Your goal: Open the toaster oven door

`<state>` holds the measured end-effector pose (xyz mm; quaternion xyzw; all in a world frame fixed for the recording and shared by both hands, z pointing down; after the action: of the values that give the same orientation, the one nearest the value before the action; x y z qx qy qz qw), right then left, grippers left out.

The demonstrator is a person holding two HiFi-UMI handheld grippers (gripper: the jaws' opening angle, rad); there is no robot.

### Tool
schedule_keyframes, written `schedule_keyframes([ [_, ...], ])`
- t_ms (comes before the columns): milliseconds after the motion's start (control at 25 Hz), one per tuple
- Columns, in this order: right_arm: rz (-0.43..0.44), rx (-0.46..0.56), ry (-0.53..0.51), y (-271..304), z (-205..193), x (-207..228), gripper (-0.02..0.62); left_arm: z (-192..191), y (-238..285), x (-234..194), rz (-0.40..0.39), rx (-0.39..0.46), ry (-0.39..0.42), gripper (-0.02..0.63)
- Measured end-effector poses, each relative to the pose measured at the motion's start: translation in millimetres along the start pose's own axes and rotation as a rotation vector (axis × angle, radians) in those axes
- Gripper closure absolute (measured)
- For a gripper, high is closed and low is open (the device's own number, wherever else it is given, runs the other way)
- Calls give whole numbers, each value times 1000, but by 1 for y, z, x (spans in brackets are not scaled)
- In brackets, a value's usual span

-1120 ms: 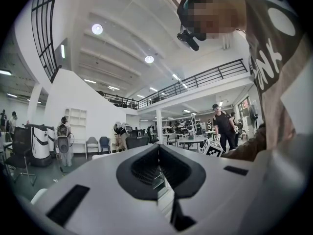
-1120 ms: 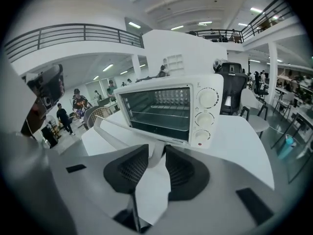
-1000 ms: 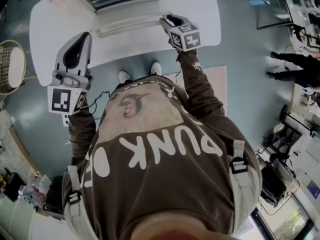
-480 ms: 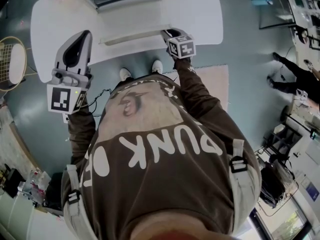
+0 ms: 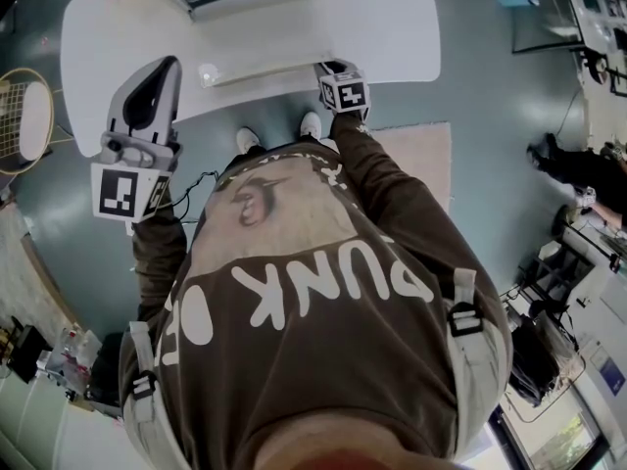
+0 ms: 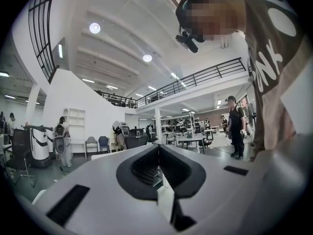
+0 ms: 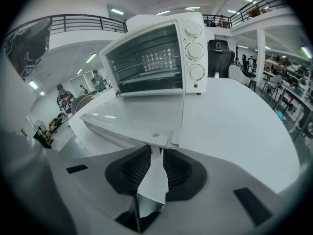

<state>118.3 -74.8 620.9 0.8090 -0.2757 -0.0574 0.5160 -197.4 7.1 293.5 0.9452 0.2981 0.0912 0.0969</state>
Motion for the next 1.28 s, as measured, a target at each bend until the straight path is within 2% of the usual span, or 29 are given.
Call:
schedule_keyframes([
  [560,-89,-68,-24,16,-6,-7,509,-1,-5,1,5,5,-4,601],
  [800,-181,-115,-173,19,-9,-11,518,-3,-5,0,3,9,-7,601],
  [1280,-193,-109,-218,17,-10,-12,523,-3,-8,-5,10,14,-13,601],
])
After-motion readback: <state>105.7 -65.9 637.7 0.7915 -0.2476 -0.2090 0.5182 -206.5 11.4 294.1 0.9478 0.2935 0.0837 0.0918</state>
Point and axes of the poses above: the fingertips, and each gripper's own axes: y forward along the fingers, x to its right, z out of its top, the point moved 9 cm from there along -y, backward along the fingers, and after that the axes turned 13 degrees about -x, right-handed, at the moved point
